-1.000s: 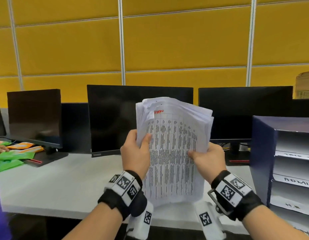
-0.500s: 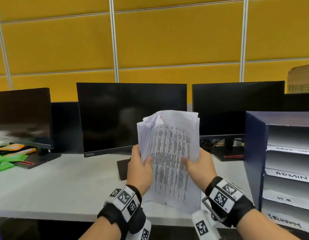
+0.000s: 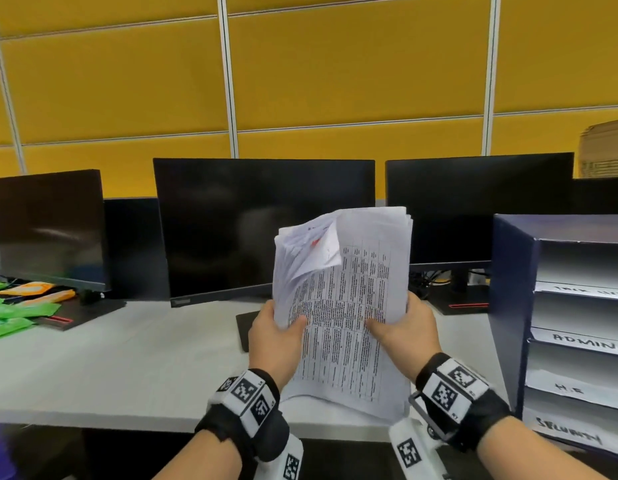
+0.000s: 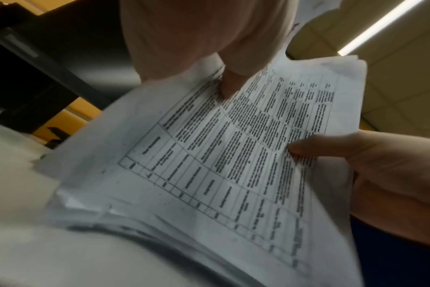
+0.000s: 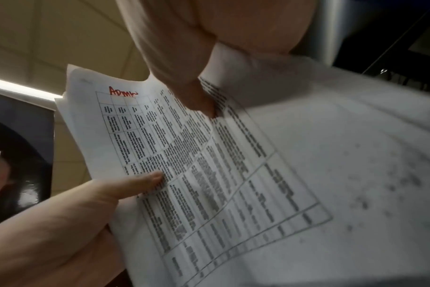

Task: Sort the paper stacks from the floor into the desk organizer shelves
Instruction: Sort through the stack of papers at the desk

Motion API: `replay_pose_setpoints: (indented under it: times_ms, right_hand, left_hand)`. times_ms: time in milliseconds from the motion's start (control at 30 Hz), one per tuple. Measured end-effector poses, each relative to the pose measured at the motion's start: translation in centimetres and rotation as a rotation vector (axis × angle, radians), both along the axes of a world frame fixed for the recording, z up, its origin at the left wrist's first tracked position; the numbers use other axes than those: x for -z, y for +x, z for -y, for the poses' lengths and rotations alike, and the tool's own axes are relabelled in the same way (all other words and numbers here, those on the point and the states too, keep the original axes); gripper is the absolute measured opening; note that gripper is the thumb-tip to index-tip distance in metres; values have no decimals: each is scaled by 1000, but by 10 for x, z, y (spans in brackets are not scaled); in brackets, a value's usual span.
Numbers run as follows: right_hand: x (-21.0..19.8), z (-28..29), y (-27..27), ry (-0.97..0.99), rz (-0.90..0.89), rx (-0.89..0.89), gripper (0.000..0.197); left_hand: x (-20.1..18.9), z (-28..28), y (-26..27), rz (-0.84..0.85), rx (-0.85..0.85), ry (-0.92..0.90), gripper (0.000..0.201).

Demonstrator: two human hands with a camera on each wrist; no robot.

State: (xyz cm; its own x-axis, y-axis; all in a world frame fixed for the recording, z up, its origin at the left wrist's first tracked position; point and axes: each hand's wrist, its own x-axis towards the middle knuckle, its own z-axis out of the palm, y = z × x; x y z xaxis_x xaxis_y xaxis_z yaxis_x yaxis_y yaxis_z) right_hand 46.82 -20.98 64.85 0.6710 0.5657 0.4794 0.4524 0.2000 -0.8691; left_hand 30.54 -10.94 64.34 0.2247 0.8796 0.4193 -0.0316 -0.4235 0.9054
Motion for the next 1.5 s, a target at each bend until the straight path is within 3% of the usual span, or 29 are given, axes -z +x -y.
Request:
replay_pose_setpoints:
  times_ms: [100,233,367,433,700,867,1067,1367,1500]
  right_hand:
    - [1,0,-8,74,19,-10,47]
    - [11,-4,-3,-63,69,-59,60]
    - [16,-7,7,-137,-25,-44,64]
    - [16,-9,10,-144,-54,-50,60]
    - [7,-6,17,-187,-95,-187,49]
    - [10,-10,22,-219,-99,-209,49]
    - [9,-11,24,-256,-112,-236,52]
    - [10,-12,27,-277,-156,-231,51]
    - [8,-11,25,-270,-156,-245,54]
  left_hand:
    - [-1,6,3,79,-27,2,28]
    - [2,1,-1,-23,40,-59,36]
    - [0,-6,-4,-36,28,-56,33]
    - [-2,-5,-5,-4,6,-41,41]
    - [-44,12,-26,213,-54,333,63]
    - [-51,2,-31,104,-299,719,52]
    - [-51,-2,-31,-21,-517,858,23]
    - [-38,-12,-35,-26,-455,937,20]
    - [-33,-12,-34,-44,-384,747,21]
